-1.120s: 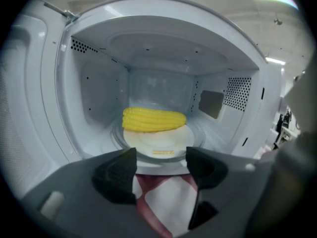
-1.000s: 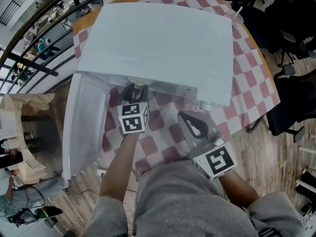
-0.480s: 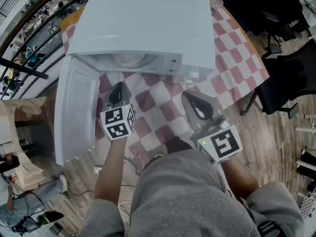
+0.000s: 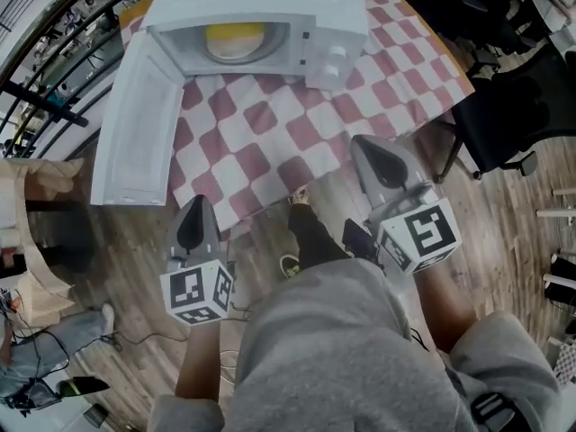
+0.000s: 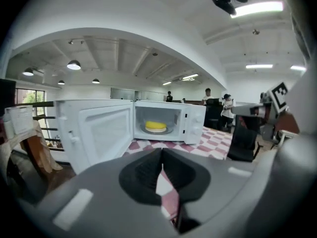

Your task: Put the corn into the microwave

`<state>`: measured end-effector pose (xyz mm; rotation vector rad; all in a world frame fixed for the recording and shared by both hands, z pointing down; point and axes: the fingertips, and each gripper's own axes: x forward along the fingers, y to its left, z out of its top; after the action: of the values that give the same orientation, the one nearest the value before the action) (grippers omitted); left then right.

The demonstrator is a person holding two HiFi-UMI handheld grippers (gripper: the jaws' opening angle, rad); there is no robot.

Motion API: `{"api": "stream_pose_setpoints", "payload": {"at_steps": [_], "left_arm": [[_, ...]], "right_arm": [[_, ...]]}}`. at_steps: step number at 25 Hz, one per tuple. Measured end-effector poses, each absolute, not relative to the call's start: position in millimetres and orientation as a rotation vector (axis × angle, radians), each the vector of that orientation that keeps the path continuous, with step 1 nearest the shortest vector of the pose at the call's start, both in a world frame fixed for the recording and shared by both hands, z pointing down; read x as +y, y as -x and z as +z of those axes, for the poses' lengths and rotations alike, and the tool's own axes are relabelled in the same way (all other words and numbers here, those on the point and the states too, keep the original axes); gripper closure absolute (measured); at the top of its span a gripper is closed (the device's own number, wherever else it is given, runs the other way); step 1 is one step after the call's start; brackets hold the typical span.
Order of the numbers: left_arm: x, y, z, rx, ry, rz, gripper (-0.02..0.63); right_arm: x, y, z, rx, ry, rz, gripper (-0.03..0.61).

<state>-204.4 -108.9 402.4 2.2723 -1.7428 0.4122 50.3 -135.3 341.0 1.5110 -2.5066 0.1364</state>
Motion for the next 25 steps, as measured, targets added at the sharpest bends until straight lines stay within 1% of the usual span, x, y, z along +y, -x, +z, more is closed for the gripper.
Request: {"api": "stream_pose_setpoints", "payload": {"at_steps": [4,10,17,25], "left_arm": [[-41,213,384,-1.699,-2.275,0.335,0.604],[17,196,375,-1.660,-2.316,0.305,0.604],[32,181,366,-1.625,-2.336,0.316,0.604],[25,166,366,-1.617,-2.381,0.410,0.604]], "right_arm": [[-84,-43,336,-2.510,-1.497,0.124,0.580],[-33,-49,327,-2.476,-1.509,0.115,0.580],[-14,-75,338,-2.416,-1.562,0.174,0.580],[-9,-88,357,-2.412,-1.604,0.239,0.580]]}}
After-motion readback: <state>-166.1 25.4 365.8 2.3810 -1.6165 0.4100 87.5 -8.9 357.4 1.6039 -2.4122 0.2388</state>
